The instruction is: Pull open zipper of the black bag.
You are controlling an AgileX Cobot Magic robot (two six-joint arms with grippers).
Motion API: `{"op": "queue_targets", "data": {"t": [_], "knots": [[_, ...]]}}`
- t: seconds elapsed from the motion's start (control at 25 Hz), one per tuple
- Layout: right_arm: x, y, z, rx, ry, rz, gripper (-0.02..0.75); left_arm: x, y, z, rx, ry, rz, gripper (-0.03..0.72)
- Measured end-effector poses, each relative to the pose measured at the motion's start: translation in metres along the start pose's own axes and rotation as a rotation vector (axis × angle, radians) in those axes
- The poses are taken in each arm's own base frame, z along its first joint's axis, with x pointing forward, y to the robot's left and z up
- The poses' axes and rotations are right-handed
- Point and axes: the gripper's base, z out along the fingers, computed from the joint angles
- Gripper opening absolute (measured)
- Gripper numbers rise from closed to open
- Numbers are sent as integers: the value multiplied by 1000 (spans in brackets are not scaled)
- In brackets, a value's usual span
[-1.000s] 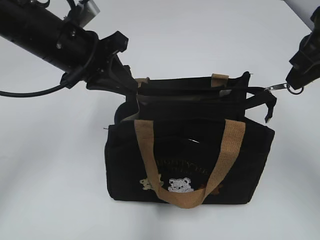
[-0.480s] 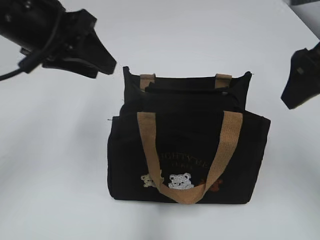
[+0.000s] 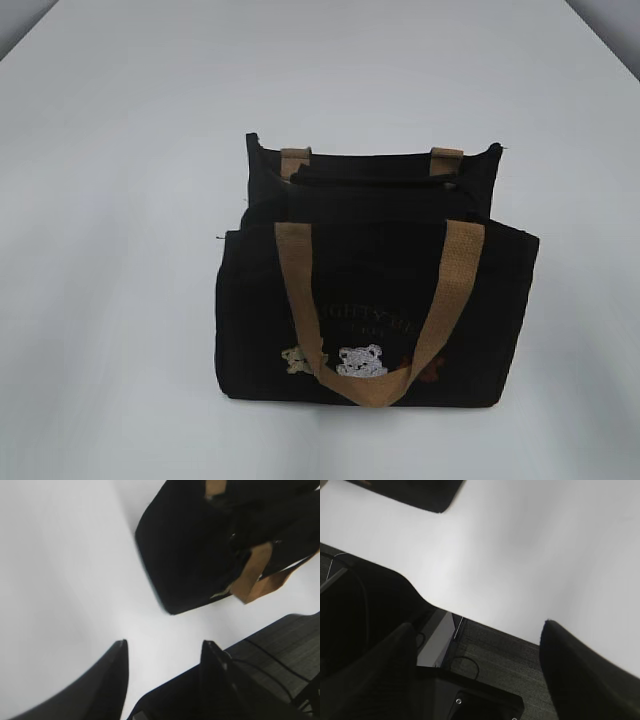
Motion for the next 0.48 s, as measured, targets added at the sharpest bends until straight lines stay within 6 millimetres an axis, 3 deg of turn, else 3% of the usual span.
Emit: {"op": "queue_targets", "data": {"t": [0.16, 0.48], "knots": [[52, 7, -13, 15, -141, -13, 584, 63, -3, -23, -73, -56, 0, 355], [124, 15, -17, 63, -457, -87, 582, 171, -2, -18, -155, -183, 32, 349]]}}
